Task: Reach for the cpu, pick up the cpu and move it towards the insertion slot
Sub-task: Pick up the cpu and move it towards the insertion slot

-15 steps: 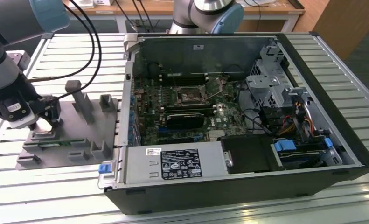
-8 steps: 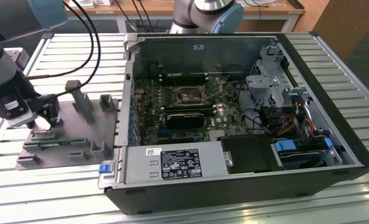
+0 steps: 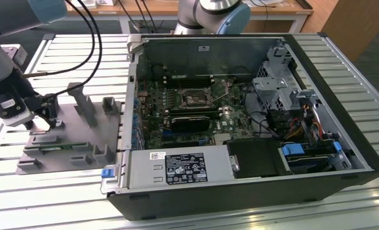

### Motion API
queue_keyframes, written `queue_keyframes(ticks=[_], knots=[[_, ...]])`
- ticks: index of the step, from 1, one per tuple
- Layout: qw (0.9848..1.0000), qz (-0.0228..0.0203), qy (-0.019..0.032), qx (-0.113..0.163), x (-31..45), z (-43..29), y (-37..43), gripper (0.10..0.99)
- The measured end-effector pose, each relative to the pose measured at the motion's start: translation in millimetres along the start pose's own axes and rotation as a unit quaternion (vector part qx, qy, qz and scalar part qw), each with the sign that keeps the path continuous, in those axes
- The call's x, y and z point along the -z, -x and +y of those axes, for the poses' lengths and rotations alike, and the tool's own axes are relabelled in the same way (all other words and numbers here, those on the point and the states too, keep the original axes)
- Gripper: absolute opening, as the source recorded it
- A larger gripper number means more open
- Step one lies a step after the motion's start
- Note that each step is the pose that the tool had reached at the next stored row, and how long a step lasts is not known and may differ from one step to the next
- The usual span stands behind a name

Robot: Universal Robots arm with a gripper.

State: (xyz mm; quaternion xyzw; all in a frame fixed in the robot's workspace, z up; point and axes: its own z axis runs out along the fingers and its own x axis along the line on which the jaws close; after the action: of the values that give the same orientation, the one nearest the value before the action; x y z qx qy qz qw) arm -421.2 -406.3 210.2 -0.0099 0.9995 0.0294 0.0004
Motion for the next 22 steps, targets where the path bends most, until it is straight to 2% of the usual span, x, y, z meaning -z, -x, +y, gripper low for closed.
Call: queue_keyframes(ticks=[8,22], knots=[[1.0,-0.0001,0.0013,0.0,14.8,0.9,0.0,0.545],[1.0,-0.0001,0.0016,0.0,45.5,2.8,0.1,0.545]])
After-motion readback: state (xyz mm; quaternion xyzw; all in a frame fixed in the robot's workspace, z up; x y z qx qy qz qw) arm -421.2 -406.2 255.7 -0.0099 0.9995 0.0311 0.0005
